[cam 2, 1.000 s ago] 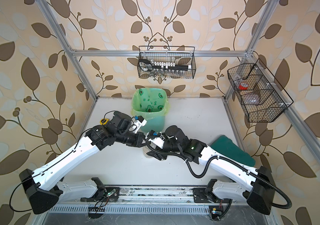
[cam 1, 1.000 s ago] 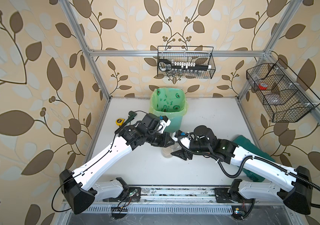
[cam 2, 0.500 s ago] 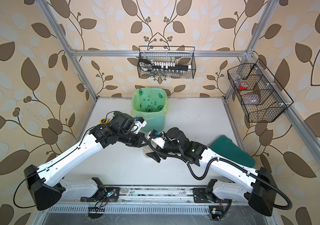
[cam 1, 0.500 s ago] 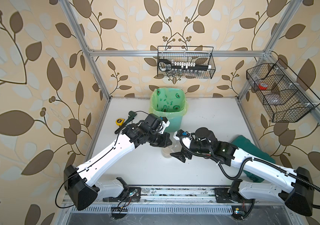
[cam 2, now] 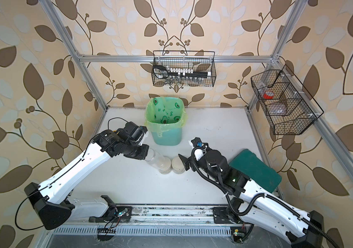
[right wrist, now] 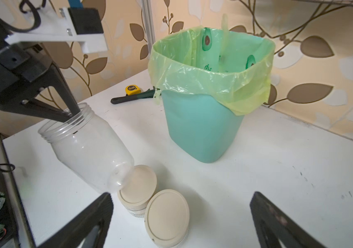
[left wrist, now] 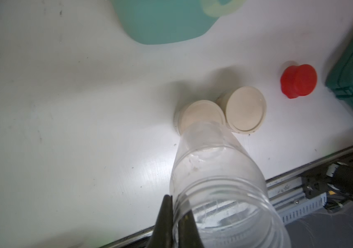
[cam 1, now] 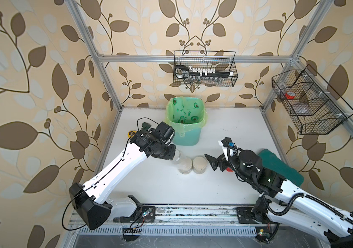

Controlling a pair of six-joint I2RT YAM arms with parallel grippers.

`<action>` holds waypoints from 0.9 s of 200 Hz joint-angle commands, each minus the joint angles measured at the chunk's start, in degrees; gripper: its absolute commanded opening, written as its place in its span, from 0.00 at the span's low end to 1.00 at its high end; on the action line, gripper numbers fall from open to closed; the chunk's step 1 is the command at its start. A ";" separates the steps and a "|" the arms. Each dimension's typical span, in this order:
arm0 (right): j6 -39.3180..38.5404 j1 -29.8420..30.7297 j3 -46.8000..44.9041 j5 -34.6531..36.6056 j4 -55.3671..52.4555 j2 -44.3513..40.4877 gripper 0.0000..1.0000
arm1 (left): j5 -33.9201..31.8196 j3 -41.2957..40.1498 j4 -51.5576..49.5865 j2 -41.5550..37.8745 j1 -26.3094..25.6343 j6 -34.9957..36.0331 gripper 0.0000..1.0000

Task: Empty moldy peanuts from jars
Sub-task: Place the jar at the center of the board.

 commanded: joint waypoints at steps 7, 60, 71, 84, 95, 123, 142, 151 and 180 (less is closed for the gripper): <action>2.57 -0.57 -1.73 2.70 0.31 -1.08 1.00 | -3.90 -1.52 -1.28 0.70 4.22 3.20 0.00; 2.56 -0.76 -1.73 1.89 0.08 -1.07 1.00 | -7.52 0.37 -0.91 9.65 4.76 4.20 0.00; 2.51 -0.78 -1.81 1.94 0.02 -0.93 1.00 | -7.80 1.18 -1.21 11.92 4.76 4.24 0.00; 2.51 -0.77 -1.86 1.89 -0.03 -0.93 1.00 | -8.91 1.38 -1.04 13.58 4.76 4.63 0.00; 2.46 -0.77 -1.90 1.91 -0.04 -0.98 1.00 | -10.32 1.47 -1.08 14.89 4.71 4.95 0.00; 2.44 -0.89 -1.91 1.99 0.11 -0.77 1.00 | -10.77 0.91 -0.05 16.55 4.76 4.83 0.00; 2.44 -0.85 -1.91 1.96 0.31 -0.37 1.00 | -10.93 0.55 1.32 16.57 4.76 4.78 0.00; 2.48 -0.88 -1.96 1.81 0.39 -0.13 1.00 | -11.29 0.65 1.75 16.79 4.76 4.63 0.00; 2.35 -0.89 -1.80 1.83 0.30 0.22 1.00 | -12.30 -0.08 4.20 16.78 4.76 4.66 0.00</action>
